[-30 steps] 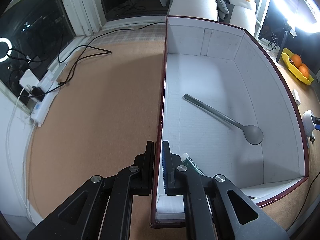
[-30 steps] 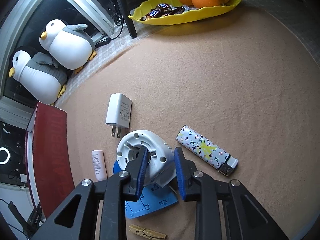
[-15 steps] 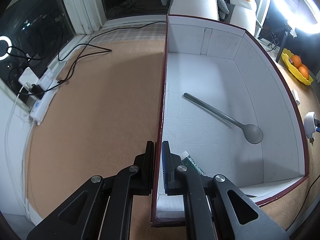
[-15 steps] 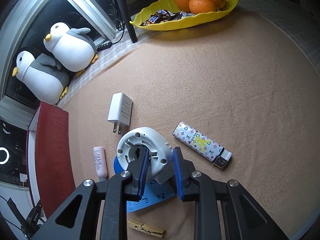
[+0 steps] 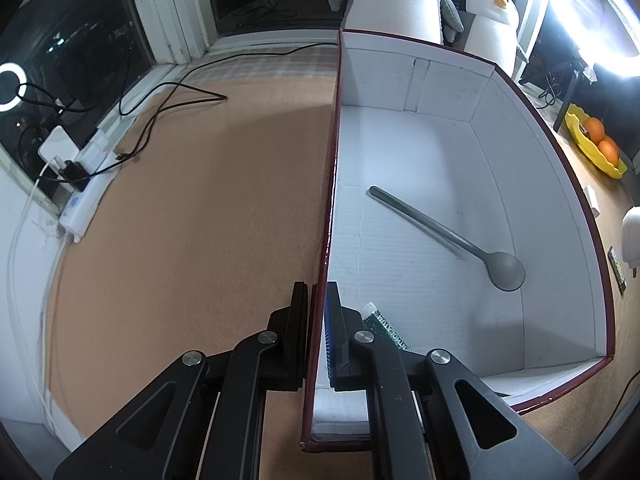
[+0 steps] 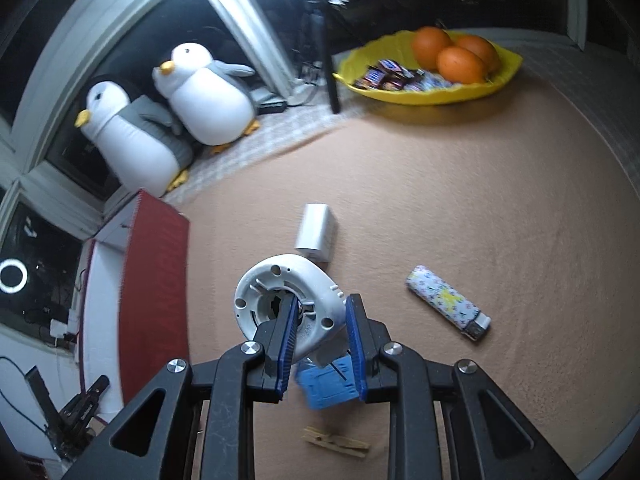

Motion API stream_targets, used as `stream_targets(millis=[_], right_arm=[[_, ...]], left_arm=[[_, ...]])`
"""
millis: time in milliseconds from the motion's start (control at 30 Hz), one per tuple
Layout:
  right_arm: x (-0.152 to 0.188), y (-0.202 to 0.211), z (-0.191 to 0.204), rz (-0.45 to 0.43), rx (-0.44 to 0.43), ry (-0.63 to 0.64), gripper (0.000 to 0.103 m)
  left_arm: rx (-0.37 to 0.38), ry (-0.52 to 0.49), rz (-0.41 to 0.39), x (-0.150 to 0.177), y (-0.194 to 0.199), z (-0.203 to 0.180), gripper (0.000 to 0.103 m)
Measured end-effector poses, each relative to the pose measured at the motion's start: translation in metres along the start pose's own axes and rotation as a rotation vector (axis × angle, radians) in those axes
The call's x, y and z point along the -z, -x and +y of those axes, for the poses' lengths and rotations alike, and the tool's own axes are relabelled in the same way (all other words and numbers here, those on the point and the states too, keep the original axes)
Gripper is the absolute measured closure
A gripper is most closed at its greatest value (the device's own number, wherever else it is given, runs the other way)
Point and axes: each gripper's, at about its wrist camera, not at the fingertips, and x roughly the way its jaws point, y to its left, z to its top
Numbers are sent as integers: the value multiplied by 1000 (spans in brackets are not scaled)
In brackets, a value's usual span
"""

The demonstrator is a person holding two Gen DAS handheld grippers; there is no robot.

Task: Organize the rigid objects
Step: 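Lift the white plug adapter with the right tool and lower it into the box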

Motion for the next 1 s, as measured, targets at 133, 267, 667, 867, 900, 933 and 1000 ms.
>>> stream_targets(millis=[133, 267, 667, 867, 900, 933, 1000], right_arm=[[0, 10, 35, -20, -41, 86, 81], [1, 14, 64, -21, -87, 151, 81], [17, 14, 142, 6, -190, 334, 81], [29, 8, 179, 29, -228, 427, 81], [30, 7, 185, 33, -235, 437, 81], [32, 5, 191, 39, -243, 448, 81], [36, 2, 203, 48, -259, 475, 81]], left_arm=[[3, 19, -1, 0, 1, 1, 96], [4, 38, -2, 0, 1, 2, 96], [3, 83, -5, 2, 4, 5, 96], [-4, 96, -8, 2, 4, 6, 96], [-6, 98, -8, 3, 4, 6, 96], [-8, 100, -8, 3, 4, 6, 96], [-11, 102, -9, 3, 5, 6, 96]])
